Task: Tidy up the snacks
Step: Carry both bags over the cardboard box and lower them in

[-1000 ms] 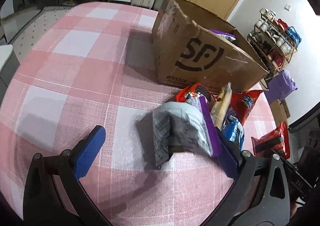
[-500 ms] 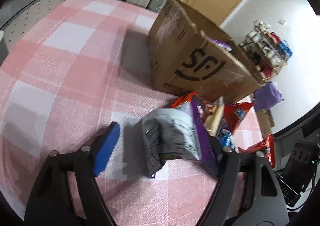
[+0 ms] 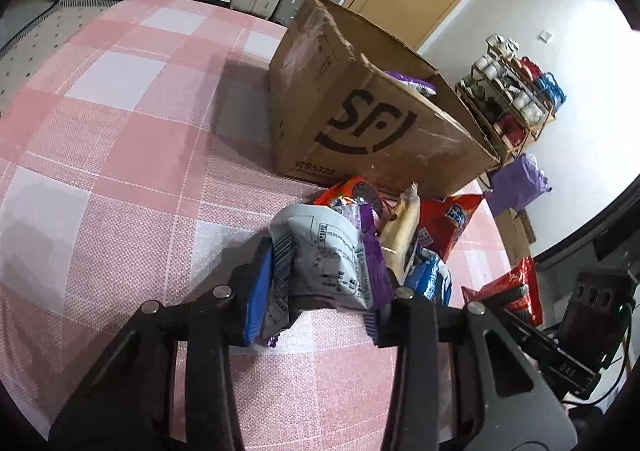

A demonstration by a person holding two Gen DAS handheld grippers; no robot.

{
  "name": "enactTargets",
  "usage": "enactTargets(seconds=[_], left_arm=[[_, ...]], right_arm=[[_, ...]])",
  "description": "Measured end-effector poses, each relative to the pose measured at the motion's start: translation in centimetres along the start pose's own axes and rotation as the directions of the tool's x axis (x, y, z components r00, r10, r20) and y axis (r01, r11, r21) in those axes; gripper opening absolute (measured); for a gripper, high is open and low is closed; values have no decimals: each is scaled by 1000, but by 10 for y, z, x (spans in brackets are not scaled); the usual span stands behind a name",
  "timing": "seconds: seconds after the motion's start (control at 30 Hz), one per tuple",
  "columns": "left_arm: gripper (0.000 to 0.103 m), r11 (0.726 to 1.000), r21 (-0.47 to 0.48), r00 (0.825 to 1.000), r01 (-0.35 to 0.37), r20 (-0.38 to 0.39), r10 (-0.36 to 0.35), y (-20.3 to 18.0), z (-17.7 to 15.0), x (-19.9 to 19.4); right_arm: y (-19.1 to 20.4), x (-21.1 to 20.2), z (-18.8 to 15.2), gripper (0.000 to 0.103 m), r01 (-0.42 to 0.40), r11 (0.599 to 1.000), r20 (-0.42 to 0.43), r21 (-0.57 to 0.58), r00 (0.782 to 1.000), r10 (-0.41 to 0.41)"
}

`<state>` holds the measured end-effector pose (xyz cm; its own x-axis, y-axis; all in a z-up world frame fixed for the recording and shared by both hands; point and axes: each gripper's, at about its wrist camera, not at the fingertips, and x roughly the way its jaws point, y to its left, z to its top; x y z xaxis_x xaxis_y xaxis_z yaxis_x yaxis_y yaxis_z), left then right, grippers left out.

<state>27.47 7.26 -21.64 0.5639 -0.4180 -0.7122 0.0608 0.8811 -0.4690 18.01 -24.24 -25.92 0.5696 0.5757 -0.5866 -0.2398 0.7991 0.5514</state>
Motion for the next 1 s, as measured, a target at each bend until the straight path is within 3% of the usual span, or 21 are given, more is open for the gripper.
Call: enactTargets(seconds=[0.33, 0.87, 1.0], left_arm=[[34, 994, 71, 995, -81, 65, 76, -14, -8, -27], [34, 987, 154, 980, -42, 198, 10, -54, -11, -115], [34, 984, 178, 970, -23, 243, -22, -70, -13, -144]], right_arm=[[5, -4, 1, 23, 3, 1000, 4, -20, 1000, -3], [37, -37, 17, 23, -61, 995, 67, -77, 996, 66], [53, -50, 26, 23, -68, 991, 83, -115, 994, 78]])
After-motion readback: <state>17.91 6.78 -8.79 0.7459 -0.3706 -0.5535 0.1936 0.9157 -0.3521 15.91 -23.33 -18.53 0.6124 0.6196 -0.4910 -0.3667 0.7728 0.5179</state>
